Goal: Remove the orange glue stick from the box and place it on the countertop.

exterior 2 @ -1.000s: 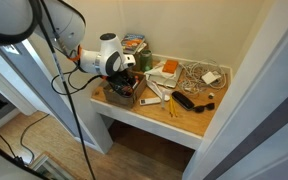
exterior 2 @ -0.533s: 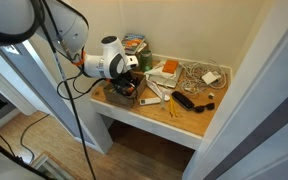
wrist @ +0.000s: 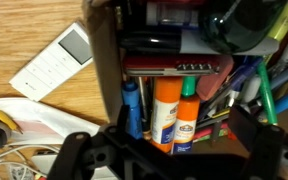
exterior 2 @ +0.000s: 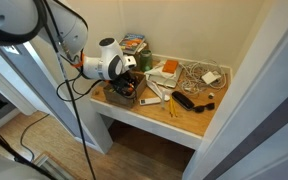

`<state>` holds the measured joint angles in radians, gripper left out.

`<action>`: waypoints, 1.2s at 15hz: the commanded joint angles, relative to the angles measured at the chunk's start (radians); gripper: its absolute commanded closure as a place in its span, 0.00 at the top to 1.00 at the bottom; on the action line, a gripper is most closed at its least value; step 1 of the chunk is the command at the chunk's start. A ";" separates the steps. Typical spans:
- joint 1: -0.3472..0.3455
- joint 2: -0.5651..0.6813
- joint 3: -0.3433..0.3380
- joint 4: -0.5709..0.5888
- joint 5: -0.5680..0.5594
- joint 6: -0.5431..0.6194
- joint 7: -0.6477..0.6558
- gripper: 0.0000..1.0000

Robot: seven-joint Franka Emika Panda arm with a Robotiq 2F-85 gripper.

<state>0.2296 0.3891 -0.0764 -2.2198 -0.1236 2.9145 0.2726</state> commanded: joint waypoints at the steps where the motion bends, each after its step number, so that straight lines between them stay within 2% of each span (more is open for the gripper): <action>1: 0.057 0.006 -0.042 0.011 -0.032 0.027 0.038 1.00; 4: 0.105 0.025 -0.094 0.025 -0.057 0.040 0.065 1.00; 5: 0.119 0.030 -0.110 0.028 -0.065 0.040 0.076 0.97; 6: 0.135 0.038 -0.130 0.032 -0.077 0.042 0.090 0.84; 11: 0.177 0.072 -0.182 0.043 -0.089 0.043 0.129 0.67; 13: 0.190 0.087 -0.193 0.048 -0.087 0.047 0.136 0.64; 16: 0.205 0.109 -0.201 0.049 -0.081 0.059 0.137 0.65; 18: 0.215 0.125 -0.206 0.051 -0.077 0.078 0.135 0.58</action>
<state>0.4140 0.4776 -0.2563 -2.1879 -0.1805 2.9555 0.3704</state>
